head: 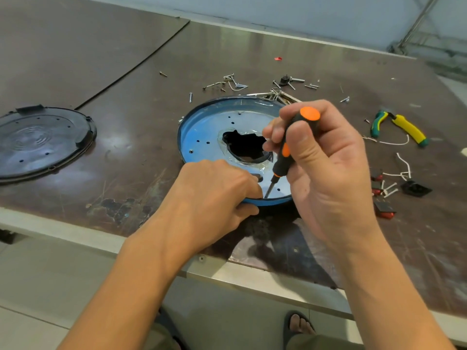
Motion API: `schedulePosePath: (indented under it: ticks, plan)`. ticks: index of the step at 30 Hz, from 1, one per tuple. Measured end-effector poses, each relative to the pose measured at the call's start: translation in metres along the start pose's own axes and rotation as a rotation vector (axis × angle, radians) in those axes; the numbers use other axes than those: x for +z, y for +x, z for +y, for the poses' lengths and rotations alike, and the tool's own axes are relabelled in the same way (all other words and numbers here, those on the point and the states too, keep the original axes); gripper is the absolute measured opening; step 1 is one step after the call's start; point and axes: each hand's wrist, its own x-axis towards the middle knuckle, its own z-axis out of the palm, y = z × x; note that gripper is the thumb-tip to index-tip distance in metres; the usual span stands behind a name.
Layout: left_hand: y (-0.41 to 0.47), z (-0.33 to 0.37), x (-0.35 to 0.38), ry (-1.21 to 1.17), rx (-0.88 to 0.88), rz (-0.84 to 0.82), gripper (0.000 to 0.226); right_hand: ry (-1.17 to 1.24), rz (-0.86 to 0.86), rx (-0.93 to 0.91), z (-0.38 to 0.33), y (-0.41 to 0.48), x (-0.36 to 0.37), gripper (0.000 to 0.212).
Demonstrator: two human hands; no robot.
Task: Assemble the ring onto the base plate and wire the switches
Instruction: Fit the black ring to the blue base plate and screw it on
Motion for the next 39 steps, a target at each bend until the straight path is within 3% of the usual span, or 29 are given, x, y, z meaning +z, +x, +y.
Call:
schedulePosePath:
  ticks: [4,8,11,14,17,23,29,34,39]
  plan:
    - [0.000,0.000,-0.001,0.012,0.024,0.006,0.019,0.002,0.076,-0.016,0.000,0.002,-0.009,0.025]
    - [-0.001,0.000,-0.002,0.038,0.041,0.007,0.017,0.002,-0.044,0.043,0.000,0.002,-0.006,0.026]
    - [-0.001,0.000,-0.002,0.027,0.046,0.021,0.015,0.051,-0.088,0.107,-0.002,0.001,-0.001,0.039]
    - [-0.002,0.001,-0.003,0.005,0.044,0.031,0.015,0.025,-0.123,0.085,-0.003,-0.001,-0.002,0.030]
    - [-0.002,0.002,-0.003,0.031,0.045,-0.004,0.021,-0.017,-0.094,0.042,-0.001,-0.002,0.005,0.008]
    - [0.000,0.002,-0.003,0.052,0.044,-0.012,0.022,0.019,0.002,-0.004,0.000,-0.002,-0.001,0.019]
    - [0.000,0.008,-0.008,0.010,0.063,0.007,0.033,0.373,0.132,-0.057,-0.027,0.010,-0.032,0.012]
    - [0.005,0.018,-0.005,0.029,0.038,-0.010,0.020,0.469,0.287,0.127,-0.044,0.014,-0.075,0.018]
    - [0.008,0.011,-0.008,0.044,0.025,-0.093,0.022,0.098,0.357,0.392,-0.029,0.014,-0.106,0.010]
